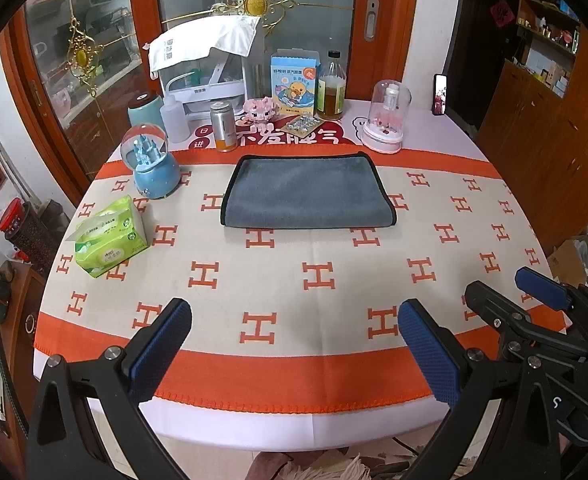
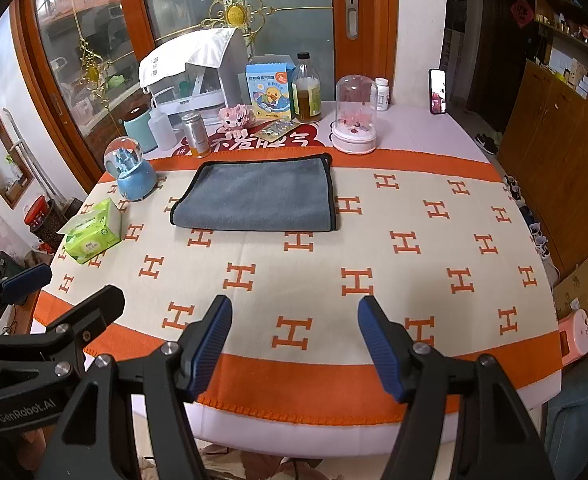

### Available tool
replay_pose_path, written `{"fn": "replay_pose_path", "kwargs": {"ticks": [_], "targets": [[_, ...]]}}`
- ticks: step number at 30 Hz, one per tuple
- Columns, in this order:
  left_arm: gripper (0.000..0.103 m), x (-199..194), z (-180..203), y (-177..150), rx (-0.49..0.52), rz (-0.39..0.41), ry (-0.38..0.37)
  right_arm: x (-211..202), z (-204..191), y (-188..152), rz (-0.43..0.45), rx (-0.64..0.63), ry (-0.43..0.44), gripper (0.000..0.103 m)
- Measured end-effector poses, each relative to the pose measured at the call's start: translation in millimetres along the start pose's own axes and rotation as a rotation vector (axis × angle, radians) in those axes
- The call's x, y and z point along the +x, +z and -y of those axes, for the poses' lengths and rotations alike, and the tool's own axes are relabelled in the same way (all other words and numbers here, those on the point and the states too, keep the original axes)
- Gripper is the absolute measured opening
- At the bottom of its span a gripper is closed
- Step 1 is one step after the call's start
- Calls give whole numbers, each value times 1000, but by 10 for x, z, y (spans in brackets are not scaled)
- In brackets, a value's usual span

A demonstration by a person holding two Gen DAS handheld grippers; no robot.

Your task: Fold towel

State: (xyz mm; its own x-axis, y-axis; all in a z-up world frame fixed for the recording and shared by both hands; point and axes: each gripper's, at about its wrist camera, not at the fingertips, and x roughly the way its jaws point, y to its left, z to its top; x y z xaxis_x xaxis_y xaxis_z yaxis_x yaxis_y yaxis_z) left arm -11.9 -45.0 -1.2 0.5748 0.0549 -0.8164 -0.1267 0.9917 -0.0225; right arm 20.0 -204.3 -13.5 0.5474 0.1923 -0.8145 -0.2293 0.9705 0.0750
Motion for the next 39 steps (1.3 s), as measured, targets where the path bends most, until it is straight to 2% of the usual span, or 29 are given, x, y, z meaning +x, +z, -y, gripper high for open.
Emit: {"fn": "replay_pose_path", "kwargs": {"ticks": [39], "targets": [[102, 85, -116, -84, -1, -18, 7, 104, -8, -20, -22, 2, 5, 66]]}}
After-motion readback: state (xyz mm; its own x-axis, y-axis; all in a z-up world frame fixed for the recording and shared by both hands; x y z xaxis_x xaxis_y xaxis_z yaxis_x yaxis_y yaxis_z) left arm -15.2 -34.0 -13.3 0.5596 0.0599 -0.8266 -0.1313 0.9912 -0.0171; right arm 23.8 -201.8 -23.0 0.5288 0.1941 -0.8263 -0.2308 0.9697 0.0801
